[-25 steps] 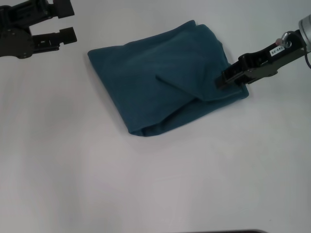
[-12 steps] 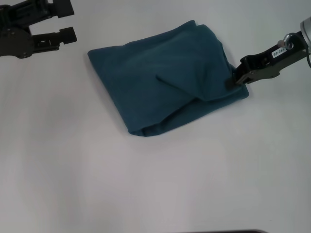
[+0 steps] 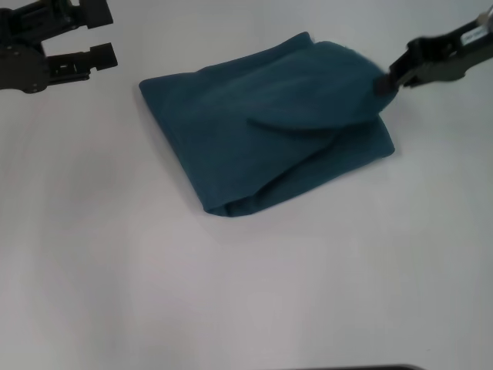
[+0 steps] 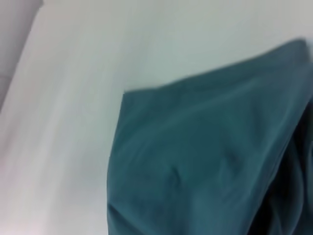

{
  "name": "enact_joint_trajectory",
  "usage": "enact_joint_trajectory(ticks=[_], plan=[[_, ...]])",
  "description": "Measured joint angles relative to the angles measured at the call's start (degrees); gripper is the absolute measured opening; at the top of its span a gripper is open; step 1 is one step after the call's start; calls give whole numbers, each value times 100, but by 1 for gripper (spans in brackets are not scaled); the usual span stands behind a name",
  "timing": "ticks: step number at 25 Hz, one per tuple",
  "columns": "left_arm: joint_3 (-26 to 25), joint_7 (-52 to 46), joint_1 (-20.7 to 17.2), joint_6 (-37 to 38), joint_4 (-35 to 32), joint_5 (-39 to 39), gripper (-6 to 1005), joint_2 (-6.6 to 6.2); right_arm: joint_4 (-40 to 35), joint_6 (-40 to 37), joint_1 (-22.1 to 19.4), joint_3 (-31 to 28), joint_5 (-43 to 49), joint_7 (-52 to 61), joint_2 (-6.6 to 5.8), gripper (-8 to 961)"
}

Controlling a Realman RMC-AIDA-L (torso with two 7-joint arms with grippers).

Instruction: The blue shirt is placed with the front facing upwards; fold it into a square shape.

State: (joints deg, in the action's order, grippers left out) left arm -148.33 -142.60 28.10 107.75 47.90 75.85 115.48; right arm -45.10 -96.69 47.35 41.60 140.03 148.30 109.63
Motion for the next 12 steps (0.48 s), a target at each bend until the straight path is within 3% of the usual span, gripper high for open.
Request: enact_joint_trajectory(ticks=[6,12], plan=[[12,4,24,0,0,0,863,1,-98,-31,-9,-400,-124,-10,-174,24],[14,3,28,-3,0,0,860,-4,-62,-36,-30,-411,-141,-14,-209,37]])
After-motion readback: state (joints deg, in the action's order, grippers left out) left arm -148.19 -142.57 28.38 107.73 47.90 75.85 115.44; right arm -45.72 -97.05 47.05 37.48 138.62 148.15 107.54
